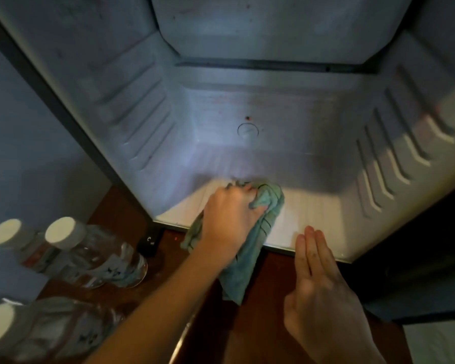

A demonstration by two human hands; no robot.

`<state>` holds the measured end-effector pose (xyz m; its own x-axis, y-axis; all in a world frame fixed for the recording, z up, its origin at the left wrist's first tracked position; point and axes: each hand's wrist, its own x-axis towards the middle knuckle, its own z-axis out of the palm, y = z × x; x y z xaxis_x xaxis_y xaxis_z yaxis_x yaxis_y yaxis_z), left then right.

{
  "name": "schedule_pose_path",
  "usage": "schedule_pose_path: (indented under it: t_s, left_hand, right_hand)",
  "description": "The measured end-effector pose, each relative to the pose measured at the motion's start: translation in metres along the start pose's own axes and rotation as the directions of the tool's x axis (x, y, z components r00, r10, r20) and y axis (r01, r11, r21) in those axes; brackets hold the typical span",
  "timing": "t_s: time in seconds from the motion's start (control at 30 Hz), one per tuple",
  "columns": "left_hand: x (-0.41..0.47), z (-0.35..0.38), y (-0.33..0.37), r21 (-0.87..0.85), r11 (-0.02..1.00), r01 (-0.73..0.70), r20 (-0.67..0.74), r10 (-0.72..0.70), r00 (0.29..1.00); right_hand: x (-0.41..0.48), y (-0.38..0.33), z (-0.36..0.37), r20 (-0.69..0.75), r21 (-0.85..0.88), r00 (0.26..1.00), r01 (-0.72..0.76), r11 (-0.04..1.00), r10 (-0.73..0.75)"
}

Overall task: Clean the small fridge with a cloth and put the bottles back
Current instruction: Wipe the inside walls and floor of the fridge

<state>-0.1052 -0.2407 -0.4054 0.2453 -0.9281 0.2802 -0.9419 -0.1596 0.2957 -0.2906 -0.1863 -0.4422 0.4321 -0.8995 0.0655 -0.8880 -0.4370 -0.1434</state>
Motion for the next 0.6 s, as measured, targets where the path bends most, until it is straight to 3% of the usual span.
schedule_pose_path:
  t_s: [0.07, 0.27, 0.33, 0.4, 0.5, 0.6]
  left_hand:
    - [-0.011, -0.002, 0.0, 0.009, 0.999, -0.044, 0.006, 0.044, 0.999]
    - [0.08, 0.021, 0.009, -0.087, 0.979, 0.184, 0.12, -0.173, 0.978]
    - [0.099, 0.029, 0.017, -0.072, 0.977, 0.201, 0.156, -0.188, 0.97]
    - [0.083, 0.029, 0.015, -0.104, 0.98, 0.168, 0.101, -0.157, 0.982]
    - [0.003, 0.016, 0.015, -0.091, 0.996, 0.009, -0.08, -0.016, 0.997]
    - [-0.022, 0.01, 0.015, -0.164, 0.986, -0.031, -0.016, 0.029, 0.999]
  right_hand:
    - [-0.002, 0.001, -0.002, 0.033, -0.004, 0.999, -0.005, 1.0, 0.005]
    - [-0.002, 0.003, -0.002, 0.008, -0.018, 0.999, 0.035, 0.999, -0.035]
    - [-0.002, 0.001, -0.001, -0.001, -0.02, 1.0, 0.028, 0.999, -0.028]
    - [-0.002, 0.001, 0.0, 0.001, -0.012, 1.0, 0.018, 1.0, -0.018]
    - [-0.002, 0.0, -0.003, 0.005, 0.008, 1.0, 0.004, 1.0, -0.004]
    - [-0.003, 0.0, -0.004, 0.02, 0.003, 1.0, -0.003, 1.0, 0.003]
